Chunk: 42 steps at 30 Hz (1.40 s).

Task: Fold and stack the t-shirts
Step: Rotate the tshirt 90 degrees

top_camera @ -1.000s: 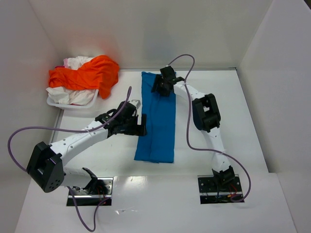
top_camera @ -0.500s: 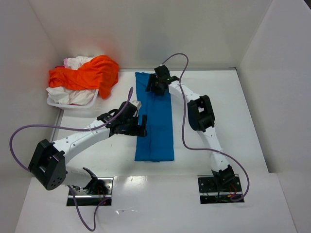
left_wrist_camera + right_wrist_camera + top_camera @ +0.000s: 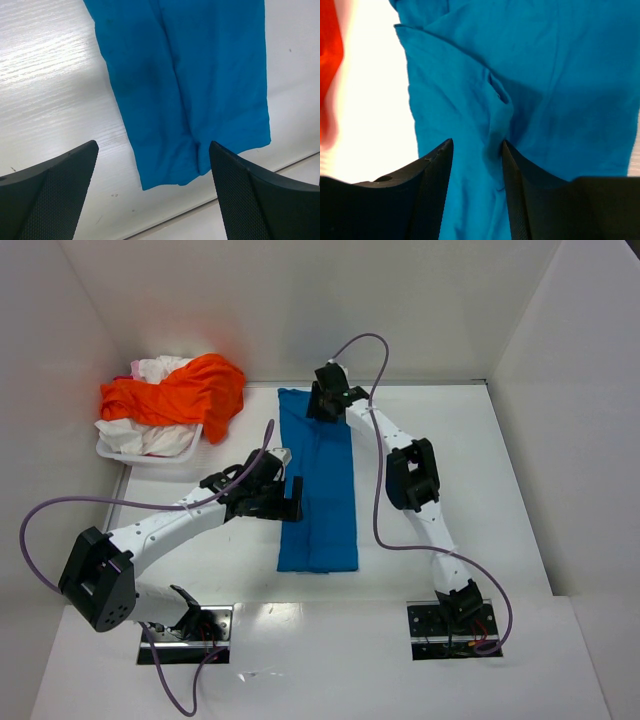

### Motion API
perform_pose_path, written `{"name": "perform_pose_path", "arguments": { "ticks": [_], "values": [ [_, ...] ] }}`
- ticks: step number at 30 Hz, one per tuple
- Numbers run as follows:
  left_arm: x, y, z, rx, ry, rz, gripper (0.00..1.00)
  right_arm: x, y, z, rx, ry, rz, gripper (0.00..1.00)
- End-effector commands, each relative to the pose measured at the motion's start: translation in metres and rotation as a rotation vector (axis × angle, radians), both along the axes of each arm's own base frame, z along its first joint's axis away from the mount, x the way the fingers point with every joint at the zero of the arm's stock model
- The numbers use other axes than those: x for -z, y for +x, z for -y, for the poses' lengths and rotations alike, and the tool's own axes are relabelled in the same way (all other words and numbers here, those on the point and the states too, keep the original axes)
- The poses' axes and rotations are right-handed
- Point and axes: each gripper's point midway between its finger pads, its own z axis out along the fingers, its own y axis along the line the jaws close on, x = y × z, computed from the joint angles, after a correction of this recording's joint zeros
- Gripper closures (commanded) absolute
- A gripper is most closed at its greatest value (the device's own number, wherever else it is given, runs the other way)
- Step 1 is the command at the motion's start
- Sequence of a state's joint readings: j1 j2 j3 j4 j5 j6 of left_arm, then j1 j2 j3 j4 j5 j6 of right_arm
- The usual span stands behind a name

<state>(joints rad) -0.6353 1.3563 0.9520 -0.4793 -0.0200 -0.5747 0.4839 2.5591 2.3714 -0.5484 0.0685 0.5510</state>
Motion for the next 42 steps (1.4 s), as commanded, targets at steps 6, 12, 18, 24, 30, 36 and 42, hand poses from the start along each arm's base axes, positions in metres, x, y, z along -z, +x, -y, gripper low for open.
{"name": "perform_pose_path", "arguments": {
  "ticks": [6, 12, 18, 24, 30, 36, 42],
  "values": [
    [-0.004, 0.003, 0.002, 0.021, -0.007, 0.015, 0.01, 0.030, -0.006, -0.007, -0.039, -0.027, -0.046, 0.51],
    [0.000, 0.001, 0.000, 0.021, -0.002, 0.007, 0.01, 0.018, -0.004, -0.024, -0.073, 0.029, -0.011, 0.51],
    [0.001, 0.002, 0.003, 0.027, -0.008, 0.003, 0.01, -0.012, -0.005, -0.046, -0.124, 0.091, 0.054, 0.47],
    [0.004, 0.001, 0.004, 0.032, -0.009, -0.009, 0.01, -0.019, -0.014, -0.071, -0.183, 0.129, 0.072, 0.45],
    [0.001, 0.001, 0.004, 0.032, -0.014, -0.002, 0.01, -0.004, -0.031, -0.090, -0.230, 0.103, 0.051, 0.61],
    [-0.009, 0.006, -0.011, -0.066, 0.016, 0.041, 0.01, 0.002, -0.034, -0.081, -0.178, -0.026, 0.076, 0.80],
    [-0.072, 0.015, -0.050, -0.300, -0.039, 0.254, 0.01, -0.002, -0.033, -0.064, -0.185, -0.152, 0.133, 0.82]
  ]
}}
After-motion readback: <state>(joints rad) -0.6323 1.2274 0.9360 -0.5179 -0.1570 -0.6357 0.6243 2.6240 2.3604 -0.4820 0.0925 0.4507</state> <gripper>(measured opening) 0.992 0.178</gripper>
